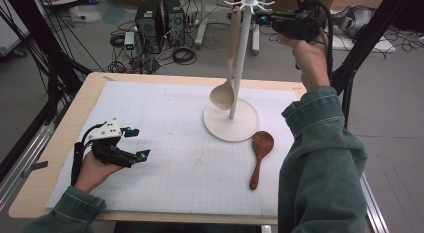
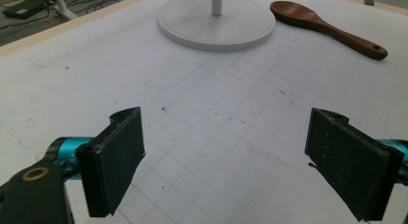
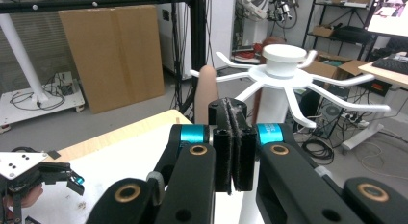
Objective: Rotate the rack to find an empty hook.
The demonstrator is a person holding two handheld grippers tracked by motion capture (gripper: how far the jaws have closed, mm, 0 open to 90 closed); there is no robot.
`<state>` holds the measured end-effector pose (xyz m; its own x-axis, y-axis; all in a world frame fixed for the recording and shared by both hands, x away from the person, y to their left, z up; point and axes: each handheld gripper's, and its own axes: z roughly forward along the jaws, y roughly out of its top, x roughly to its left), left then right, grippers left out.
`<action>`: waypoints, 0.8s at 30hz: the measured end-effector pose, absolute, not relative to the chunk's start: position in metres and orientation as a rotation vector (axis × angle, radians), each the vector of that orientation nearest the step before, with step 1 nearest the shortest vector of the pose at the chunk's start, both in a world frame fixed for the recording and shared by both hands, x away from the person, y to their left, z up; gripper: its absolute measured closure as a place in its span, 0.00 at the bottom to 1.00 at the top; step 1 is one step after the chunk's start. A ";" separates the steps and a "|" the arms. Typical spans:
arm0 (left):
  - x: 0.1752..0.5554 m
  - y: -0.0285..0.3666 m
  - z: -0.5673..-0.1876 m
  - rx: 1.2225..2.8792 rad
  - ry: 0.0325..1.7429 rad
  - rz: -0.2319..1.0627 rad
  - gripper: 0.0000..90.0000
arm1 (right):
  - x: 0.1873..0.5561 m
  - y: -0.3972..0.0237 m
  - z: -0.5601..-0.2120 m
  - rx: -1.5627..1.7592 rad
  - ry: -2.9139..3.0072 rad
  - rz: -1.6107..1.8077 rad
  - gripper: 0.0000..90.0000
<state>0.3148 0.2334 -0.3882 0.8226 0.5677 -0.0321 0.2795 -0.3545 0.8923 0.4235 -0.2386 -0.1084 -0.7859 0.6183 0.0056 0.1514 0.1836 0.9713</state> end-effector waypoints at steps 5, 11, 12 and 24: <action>0.315 0.234 -0.387 1.955 0.627 0.347 0.16 | 0.423 -0.232 -0.108 0.716 2.074 1.636 1.00; 0.315 0.234 -0.387 1.952 0.628 0.346 0.16 | 0.423 -0.224 -0.109 0.700 2.085 1.633 1.00; 0.315 0.234 -0.387 1.951 0.629 0.345 0.16 | 0.422 -0.223 -0.110 0.699 2.090 1.628 1.00; 0.316 0.237 -0.387 1.946 0.633 0.342 0.16 | 0.400 -0.240 -0.132 0.736 2.091 1.671 0.68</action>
<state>0.3155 0.2370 -0.3870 0.8216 0.5688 -0.0379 0.2802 -0.3450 0.8958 0.4003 -0.2404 -0.1316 -0.7980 0.6013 0.0394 0.1711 0.1634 0.9716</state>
